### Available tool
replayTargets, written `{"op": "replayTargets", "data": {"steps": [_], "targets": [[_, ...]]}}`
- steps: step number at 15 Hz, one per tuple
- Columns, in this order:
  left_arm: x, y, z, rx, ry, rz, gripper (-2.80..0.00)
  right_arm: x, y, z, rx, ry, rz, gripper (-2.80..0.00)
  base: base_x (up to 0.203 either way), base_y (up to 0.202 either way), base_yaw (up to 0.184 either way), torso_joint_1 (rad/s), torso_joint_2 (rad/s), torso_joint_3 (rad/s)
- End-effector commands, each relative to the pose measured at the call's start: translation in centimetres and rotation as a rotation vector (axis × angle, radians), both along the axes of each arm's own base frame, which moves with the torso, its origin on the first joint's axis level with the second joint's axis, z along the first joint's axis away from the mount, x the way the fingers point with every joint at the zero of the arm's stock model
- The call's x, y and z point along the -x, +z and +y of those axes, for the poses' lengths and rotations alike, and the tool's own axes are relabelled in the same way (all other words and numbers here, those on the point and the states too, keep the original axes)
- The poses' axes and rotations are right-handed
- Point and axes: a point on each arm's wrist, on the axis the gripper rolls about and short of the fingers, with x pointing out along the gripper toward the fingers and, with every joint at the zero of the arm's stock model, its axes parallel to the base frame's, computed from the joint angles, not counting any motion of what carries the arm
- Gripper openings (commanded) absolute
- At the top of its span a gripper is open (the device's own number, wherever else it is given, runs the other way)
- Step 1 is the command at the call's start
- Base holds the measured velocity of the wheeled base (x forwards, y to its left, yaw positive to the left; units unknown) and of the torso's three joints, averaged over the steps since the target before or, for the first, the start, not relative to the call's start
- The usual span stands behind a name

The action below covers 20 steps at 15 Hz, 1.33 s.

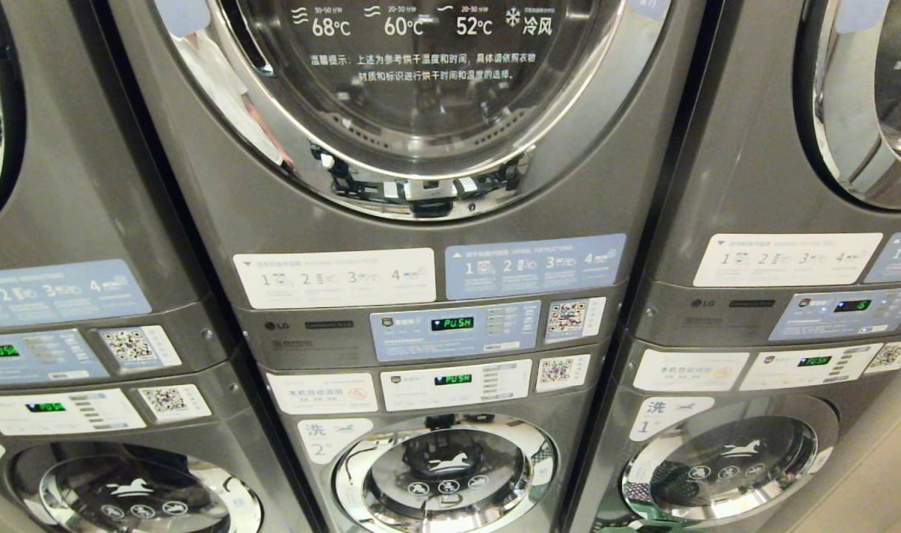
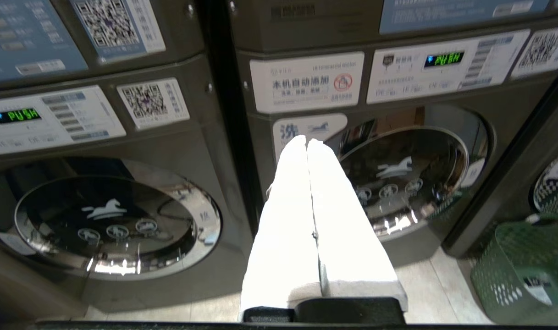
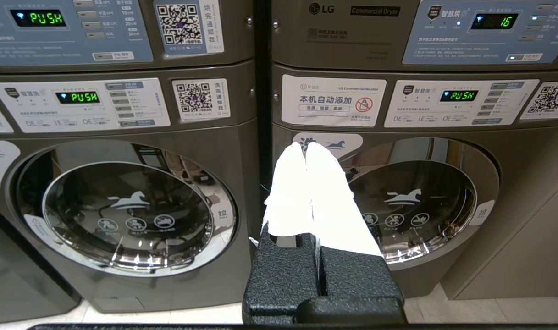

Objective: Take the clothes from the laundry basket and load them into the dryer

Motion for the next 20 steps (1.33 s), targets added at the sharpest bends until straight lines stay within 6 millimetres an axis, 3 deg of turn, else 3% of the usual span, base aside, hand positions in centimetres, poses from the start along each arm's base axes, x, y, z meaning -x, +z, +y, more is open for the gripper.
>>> {"op": "replayTargets", "data": {"steps": [1,20], "targets": [[0.37,-0.13,0.0,0.001,0.005,-0.051,-2.8,-0.01,0.0,0.0,0.0,0.0,0.001,-2.8,0.0,0.0,0.0,0.0,0.0,0.0],[0.37,-0.15,0.0,0.002,0.005,-0.05,-2.8,0.0,0.05,0.0,0.003,0.0,0.0,-2.8,0.0,0.0,0.0,0.0,0.0,0.0]]}}
